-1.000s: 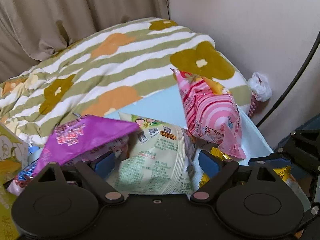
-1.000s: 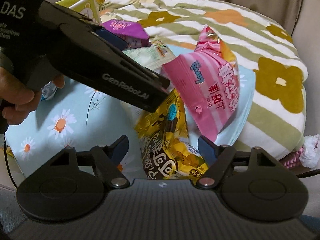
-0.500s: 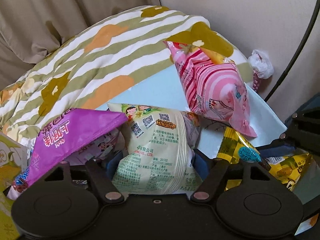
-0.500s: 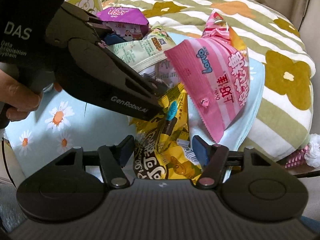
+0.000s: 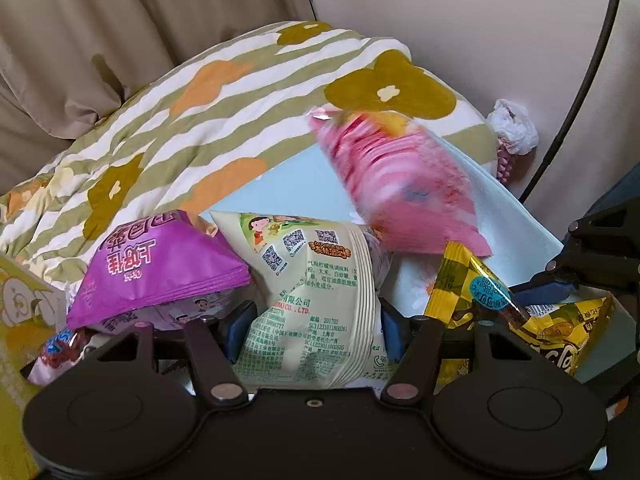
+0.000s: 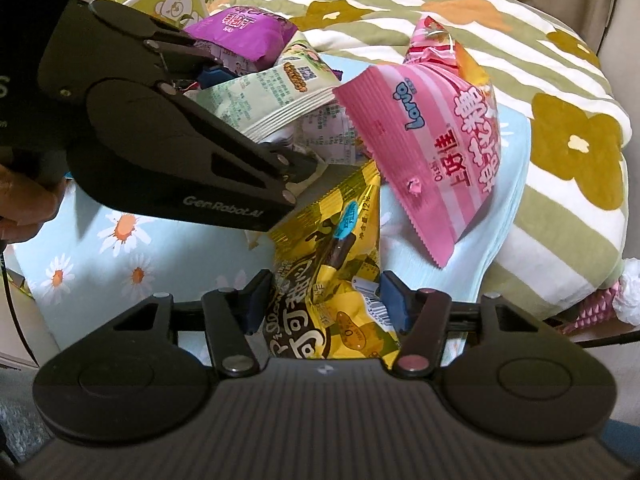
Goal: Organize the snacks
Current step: 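Grasp the pale green bag with the left gripper while the right grasps the yellow chocolate bag, then carry both bags into the yellow-green box and open both grippers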
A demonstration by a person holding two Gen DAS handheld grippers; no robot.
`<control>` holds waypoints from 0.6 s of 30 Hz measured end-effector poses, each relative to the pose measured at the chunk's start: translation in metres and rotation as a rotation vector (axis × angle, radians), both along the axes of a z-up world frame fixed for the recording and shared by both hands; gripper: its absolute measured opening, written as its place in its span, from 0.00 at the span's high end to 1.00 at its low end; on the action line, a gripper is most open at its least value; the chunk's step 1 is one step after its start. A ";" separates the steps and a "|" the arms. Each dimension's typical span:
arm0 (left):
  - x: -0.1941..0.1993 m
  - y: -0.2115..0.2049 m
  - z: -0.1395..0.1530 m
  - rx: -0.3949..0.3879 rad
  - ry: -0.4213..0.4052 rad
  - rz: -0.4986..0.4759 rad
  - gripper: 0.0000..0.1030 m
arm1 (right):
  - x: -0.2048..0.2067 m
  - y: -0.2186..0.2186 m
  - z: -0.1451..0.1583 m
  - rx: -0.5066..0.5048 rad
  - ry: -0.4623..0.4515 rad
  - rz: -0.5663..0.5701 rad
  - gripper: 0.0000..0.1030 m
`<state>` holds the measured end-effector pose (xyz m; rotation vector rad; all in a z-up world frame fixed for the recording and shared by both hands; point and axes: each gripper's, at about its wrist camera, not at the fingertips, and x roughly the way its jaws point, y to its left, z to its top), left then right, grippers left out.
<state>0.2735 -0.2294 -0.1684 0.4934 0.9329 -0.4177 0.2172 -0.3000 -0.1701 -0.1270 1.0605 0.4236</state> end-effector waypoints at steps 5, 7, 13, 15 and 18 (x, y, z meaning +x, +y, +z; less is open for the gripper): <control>-0.012 0.005 0.011 -0.015 -0.020 0.003 0.35 | -0.010 -0.001 0.008 0.008 -0.021 -0.007 0.34; -0.017 0.006 0.015 -0.022 -0.028 0.006 0.35 | -0.016 -0.001 0.011 0.010 -0.030 -0.009 0.34; -0.036 0.014 0.035 -0.053 -0.062 0.033 0.35 | -0.033 0.002 0.027 0.013 -0.061 -0.006 0.34; -0.043 0.018 0.045 -0.070 -0.078 0.049 0.35 | -0.040 0.004 0.034 0.010 -0.076 -0.003 0.34; -0.053 0.027 0.060 -0.097 -0.104 0.076 0.35 | -0.048 0.007 0.044 0.006 -0.095 0.001 0.34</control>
